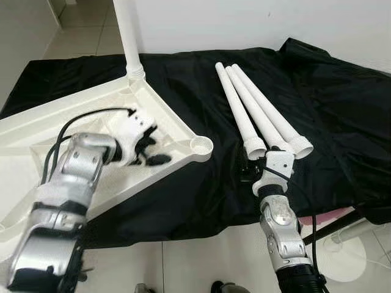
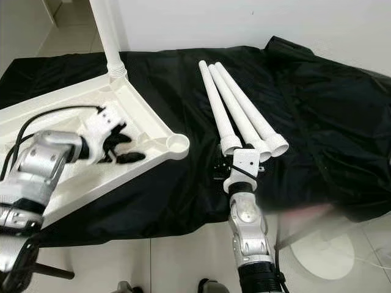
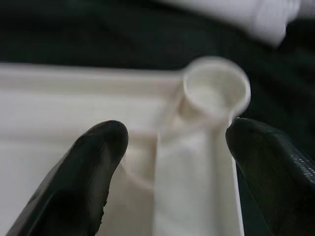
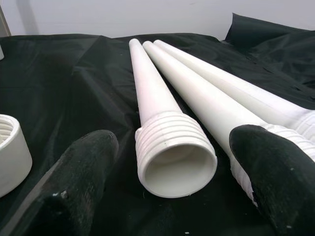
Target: Building children table
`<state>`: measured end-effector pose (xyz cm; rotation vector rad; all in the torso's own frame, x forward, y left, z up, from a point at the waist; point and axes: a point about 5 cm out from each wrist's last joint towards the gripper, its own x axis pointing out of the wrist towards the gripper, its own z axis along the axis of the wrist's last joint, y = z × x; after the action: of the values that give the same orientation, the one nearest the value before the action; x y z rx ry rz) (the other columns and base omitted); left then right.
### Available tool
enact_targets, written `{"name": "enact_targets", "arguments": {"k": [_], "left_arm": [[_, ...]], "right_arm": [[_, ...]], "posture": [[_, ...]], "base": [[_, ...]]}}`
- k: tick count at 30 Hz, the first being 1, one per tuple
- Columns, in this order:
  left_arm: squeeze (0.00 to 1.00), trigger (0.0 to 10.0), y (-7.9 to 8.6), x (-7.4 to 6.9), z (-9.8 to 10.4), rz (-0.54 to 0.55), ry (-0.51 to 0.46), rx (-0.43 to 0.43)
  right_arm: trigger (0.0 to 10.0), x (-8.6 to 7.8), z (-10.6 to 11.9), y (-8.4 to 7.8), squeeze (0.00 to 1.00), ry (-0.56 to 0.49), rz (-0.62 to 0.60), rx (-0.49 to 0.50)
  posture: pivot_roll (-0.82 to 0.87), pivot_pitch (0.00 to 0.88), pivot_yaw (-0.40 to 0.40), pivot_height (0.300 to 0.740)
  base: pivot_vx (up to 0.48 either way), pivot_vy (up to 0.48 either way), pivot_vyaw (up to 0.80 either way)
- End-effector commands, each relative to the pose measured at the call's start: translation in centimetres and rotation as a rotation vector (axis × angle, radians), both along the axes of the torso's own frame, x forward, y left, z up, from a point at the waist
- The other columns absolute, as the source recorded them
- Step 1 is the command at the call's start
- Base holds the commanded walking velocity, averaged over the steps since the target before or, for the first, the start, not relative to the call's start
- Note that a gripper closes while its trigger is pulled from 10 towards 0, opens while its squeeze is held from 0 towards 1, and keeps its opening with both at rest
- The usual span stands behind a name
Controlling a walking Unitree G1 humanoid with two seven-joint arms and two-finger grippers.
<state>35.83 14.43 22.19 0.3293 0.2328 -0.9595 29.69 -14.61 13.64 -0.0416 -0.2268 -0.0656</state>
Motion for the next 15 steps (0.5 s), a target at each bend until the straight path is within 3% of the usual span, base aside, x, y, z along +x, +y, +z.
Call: {"name": "enact_targets", "arguments": {"k": [1,2,3,4,7,8,10,12,15], "left_arm": [[0.0,10.0,1.0,0.7,-0.2,0.19,-0.061,-0.004],[0.0,10.0,0.6,0.8,0.4,0.198,-0.091,-0.077],[0.0,10.0,0.6,0.8,0.4,0.198,-0.091,-0.077],[0.0,10.0,0.0,0.6,1.1,0.203,-0.156,-0.162],[0.0,10.0,-0.4,0.4,1.6,0.215,-0.212,-0.229],[0.0,10.0,-1.3,0.1,1.7,0.255,-0.247,-0.382],[0.0,10.0,-1.3,0.1,1.7,0.255,-0.247,-0.382],[0.0,10.0,-1.9,-0.1,1.0,0.287,-0.238,-0.458],[0.0,10.0,-2.1,0.0,0.2,0.304,-0.219,-0.477]], "right_arm": [[10.0,-0.1,-0.3,0.0,0.0,0.005,-0.004,-0.002],[10.0,-0.1,0.0,0.1,0.0,-0.011,-0.002,0.003],[10.0,-0.1,0.0,0.1,0.0,-0.011,-0.002,0.003],[10.0,-0.2,0.3,0.0,0.0,-0.038,-0.004,0.008],[10.0,-0.2,0.7,-0.1,0.0,-0.06,-0.004,0.013],[10.0,-0.1,1.5,-0.3,0.0,-0.102,-0.009,0.019],[10.0,-0.1,1.5,-0.3,0.0,-0.102,-0.009,0.019],[10.0,0.2,2.0,-0.5,0.0,-0.122,-0.014,0.019],[10.0,0.4,2.3,-0.7,0.0,-0.13,-0.02,0.019]], "posture": [[-0.09,0.128,0.034,0.74],[-0.08,0.128,0.036,0.74],[-0.08,0.128,0.036,0.74],[-0.08,0.127,0.037,0.74],[-0.08,0.125,0.038,0.74],[-0.08,0.121,0.037,0.74],[-0.08,0.121,0.037,0.74],[-0.08,0.121,0.037,0.74],[-0.09,0.115,0.033,0.74]], "base": [[0.0,0.0,0.0],[0.0,0.0,0.0],[0.0,0.0,0.0],[0.0,0.0,0.0],[0.0,0.0,0.0],[0.0,0.0,0.0],[0.0,0.0,0.0],[0.0,0.0,0.0],[0.0,0.0,0.0]]}}
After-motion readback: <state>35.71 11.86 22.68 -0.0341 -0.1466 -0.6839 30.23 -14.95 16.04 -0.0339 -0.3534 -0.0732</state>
